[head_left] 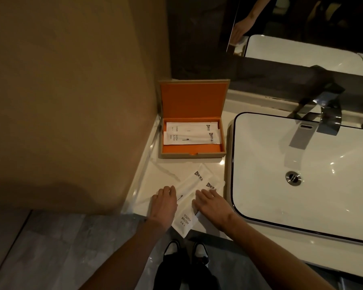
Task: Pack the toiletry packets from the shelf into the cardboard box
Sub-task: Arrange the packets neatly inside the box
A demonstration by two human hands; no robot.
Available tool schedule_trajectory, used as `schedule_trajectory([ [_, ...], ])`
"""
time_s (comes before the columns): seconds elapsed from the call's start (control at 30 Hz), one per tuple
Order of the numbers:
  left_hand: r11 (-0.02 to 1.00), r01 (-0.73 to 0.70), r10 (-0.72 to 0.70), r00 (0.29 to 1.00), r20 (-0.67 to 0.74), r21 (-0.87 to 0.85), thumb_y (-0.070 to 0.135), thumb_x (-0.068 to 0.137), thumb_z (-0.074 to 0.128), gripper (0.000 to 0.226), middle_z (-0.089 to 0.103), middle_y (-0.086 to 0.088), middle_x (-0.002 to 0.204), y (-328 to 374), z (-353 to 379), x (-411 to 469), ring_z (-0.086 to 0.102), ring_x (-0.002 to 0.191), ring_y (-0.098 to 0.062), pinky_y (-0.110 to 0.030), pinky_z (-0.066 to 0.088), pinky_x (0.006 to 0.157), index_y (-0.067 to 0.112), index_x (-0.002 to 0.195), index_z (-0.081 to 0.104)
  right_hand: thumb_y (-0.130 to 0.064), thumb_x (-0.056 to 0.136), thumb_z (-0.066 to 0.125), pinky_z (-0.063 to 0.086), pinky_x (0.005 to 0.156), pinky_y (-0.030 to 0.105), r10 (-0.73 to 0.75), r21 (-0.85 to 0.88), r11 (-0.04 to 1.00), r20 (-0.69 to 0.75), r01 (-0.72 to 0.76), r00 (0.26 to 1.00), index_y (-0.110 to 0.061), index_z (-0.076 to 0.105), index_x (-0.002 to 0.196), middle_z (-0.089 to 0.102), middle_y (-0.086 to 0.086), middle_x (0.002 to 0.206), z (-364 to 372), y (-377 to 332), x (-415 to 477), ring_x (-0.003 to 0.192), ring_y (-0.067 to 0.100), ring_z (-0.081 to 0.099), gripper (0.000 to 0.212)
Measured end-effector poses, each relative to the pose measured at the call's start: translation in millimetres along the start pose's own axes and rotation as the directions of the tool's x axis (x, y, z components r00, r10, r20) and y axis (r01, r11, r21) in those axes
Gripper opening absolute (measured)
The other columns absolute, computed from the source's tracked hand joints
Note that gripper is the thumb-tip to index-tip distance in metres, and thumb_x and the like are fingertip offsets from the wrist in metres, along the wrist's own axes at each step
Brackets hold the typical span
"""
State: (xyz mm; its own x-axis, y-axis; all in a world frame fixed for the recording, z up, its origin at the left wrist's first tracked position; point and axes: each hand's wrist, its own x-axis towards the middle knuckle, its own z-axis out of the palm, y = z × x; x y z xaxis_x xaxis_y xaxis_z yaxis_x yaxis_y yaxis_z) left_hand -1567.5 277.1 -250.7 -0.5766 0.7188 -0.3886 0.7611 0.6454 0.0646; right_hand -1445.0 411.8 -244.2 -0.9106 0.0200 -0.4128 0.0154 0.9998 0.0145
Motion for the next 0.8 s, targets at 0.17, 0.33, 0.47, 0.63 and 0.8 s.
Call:
schedule_trajectory([
  [0.17,0.999,0.034,-0.034,0.999,-0.015,-0.015,0.027,0.094,0.049,0.056,0.041,-0.009,0.134,-6.6,1.8,-1.8,0.042,0.121,-0.024,-0.035,0.037,0.095,0.010,0.141,0.025,-0.010,0.088,0.059,0.041,0.098,0.044,-0.009,0.042,0.999,-0.008,0.009,1.000,-0.006,0.045,0.129,0.044,0.016,0.130,-6.0,-12.4,1.1,0.111,0.030,0.048,0.044],
  [0.33,0.997,0.061,-0.060,0.998,0.015,-0.055,0.020,0.089,0.051,0.060,0.037,-0.010,0.138,-14.8,0.2,-1.2,0.039,0.124,-0.026,-0.036,0.034,0.100,0.010,0.142,0.025,-0.013,0.086,0.064,0.037,0.102,0.043,-0.026,0.021,0.999,-0.032,0.027,0.999,-0.007,0.046,0.129,0.047,0.015,0.126,-9.5,-12.0,13.3,0.112,0.030,0.047,0.047],
  [0.47,0.994,0.068,-0.065,0.997,0.038,-0.085,0.019,0.085,0.056,0.065,0.040,-0.012,0.133,-16.4,-1.9,1.3,0.040,0.120,-0.027,-0.035,0.035,0.099,0.009,0.141,0.024,-0.019,0.087,0.064,0.033,0.104,0.044,-0.018,0.031,0.999,-0.021,0.019,1.000,-0.007,0.045,0.129,0.048,0.016,0.126,-9.8,-11.2,18.8,0.115,0.031,0.046,0.048],
  [0.63,0.981,0.041,-0.030,0.998,0.062,-0.189,0.016,0.085,0.058,0.070,0.041,-0.012,0.127,-21.7,-2.0,0.4,0.046,0.113,-0.027,-0.036,0.044,0.092,0.013,0.143,0.019,-0.021,0.088,0.063,0.036,0.101,0.043,-0.014,0.031,0.999,-0.021,0.014,1.000,-0.006,0.047,0.126,0.049,0.016,0.125,-8.9,-12.1,20.0,0.110,0.030,0.047,0.044],
  [0.8,0.972,0.023,-0.006,0.997,0.073,-0.233,0.016,0.091,0.054,0.070,0.047,-0.011,0.127,-22.1,-3.1,-2.2,0.052,0.114,-0.028,-0.039,0.045,0.094,0.017,0.148,0.012,-0.022,0.091,0.058,0.035,0.101,0.044,-0.041,0.037,0.998,-0.014,0.042,0.999,-0.007,0.046,0.127,0.048,0.016,0.127,-10.8,-10.8,14.9,0.112,0.031,0.046,0.041],
])
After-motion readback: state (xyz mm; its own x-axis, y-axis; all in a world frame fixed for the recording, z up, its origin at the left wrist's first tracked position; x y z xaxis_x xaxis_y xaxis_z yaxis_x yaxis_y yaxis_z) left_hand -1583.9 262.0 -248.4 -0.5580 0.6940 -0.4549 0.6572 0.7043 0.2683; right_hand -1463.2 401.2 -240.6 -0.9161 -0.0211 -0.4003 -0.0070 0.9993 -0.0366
